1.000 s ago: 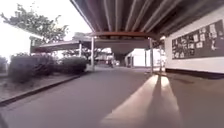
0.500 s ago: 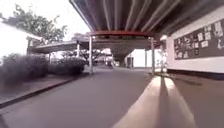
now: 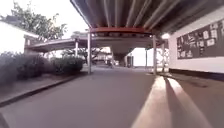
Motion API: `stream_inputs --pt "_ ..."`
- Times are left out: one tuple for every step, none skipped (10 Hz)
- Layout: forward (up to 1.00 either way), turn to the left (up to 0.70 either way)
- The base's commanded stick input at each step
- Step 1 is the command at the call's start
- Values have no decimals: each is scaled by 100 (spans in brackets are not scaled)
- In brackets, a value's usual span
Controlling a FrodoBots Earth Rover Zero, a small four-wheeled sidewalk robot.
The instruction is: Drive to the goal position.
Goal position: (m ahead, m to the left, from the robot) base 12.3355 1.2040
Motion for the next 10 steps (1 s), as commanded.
stream_inputs --pt "70 0" --pt "70 0" --pt "70 0" --pt "70 0" --pt "70 0" --pt "70 0" --pt "70 0" --pt "70 0" --pt "70 0" --pt "70 0"
